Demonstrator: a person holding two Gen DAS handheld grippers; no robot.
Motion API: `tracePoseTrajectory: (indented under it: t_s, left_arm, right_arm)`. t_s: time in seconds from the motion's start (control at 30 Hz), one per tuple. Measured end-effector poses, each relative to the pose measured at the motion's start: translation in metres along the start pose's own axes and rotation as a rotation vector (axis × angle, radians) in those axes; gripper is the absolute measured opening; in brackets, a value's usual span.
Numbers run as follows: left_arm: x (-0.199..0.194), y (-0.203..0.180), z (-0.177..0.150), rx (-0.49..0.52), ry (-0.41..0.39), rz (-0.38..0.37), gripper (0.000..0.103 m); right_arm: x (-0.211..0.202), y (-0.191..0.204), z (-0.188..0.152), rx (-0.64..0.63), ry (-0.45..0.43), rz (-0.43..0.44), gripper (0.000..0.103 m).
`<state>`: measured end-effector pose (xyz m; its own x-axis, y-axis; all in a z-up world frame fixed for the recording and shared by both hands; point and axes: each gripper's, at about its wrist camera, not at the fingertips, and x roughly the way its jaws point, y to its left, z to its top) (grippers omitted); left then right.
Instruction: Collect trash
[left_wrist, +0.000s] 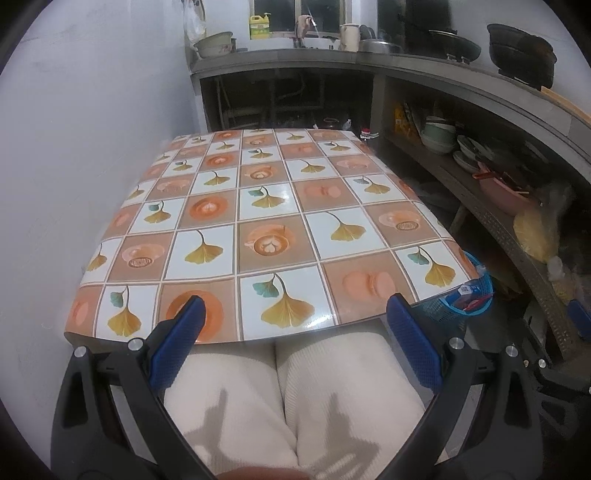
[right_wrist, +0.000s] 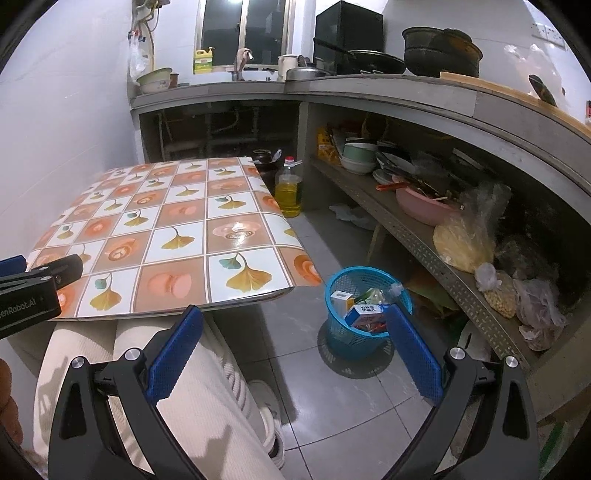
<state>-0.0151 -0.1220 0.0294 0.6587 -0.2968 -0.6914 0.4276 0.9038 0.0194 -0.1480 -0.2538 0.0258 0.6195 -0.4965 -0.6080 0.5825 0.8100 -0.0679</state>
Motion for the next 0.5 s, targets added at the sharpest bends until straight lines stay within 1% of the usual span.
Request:
tracePoseTrajectory:
  t_s: [0.5]
  left_arm:
    - [0.0022,0.0051,-0.0018,-0.024,0.027,-0.002,0.094]
  right_arm:
    - [-0.0022,0.0013,0.0011,-0.001,-0.008,-0.004,0.096]
